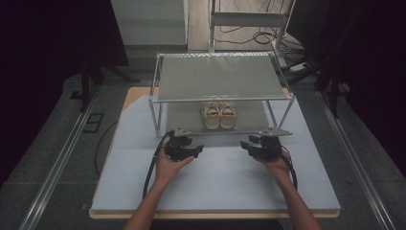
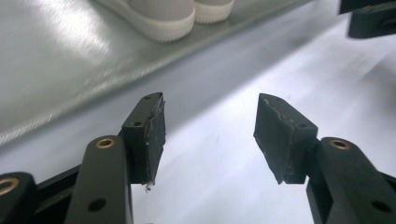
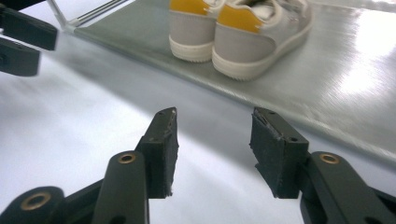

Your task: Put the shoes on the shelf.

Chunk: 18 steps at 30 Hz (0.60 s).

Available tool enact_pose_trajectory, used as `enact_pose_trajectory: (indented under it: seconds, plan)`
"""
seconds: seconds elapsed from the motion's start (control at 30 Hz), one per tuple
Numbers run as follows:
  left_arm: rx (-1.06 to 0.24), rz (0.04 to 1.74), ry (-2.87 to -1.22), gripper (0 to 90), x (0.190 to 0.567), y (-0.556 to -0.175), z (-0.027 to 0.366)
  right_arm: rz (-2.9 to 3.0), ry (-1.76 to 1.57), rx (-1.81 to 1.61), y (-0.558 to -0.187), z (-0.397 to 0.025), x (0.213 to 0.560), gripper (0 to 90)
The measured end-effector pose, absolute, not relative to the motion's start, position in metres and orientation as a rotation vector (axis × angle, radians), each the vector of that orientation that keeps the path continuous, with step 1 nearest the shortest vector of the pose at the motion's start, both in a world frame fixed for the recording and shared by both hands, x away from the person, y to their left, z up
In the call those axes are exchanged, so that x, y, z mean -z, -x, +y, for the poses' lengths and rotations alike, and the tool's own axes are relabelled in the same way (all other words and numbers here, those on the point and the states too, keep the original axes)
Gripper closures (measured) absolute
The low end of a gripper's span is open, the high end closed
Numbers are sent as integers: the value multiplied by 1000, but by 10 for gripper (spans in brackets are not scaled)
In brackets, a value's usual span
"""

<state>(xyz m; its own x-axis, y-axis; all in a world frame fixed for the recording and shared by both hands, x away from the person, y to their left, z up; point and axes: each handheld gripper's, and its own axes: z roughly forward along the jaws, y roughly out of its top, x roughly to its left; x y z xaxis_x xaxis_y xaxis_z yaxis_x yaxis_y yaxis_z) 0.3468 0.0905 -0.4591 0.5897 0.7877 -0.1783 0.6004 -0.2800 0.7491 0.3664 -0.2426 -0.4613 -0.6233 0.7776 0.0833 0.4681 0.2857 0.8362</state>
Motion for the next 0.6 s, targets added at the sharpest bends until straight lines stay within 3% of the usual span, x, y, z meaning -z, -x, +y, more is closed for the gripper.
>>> enact_pose_trajectory:
  seconds: [0.27, 0.6]
  plan:
    - [-297, 1119, -1995, 411, 468, -324, 111, 2224, -1157, -1258, -337, -275, 476, 472]
    - [-305, 1137, -1994, 400, 473, -323, 113, 2210, -1183, -1288, -330, -285, 482, 461]
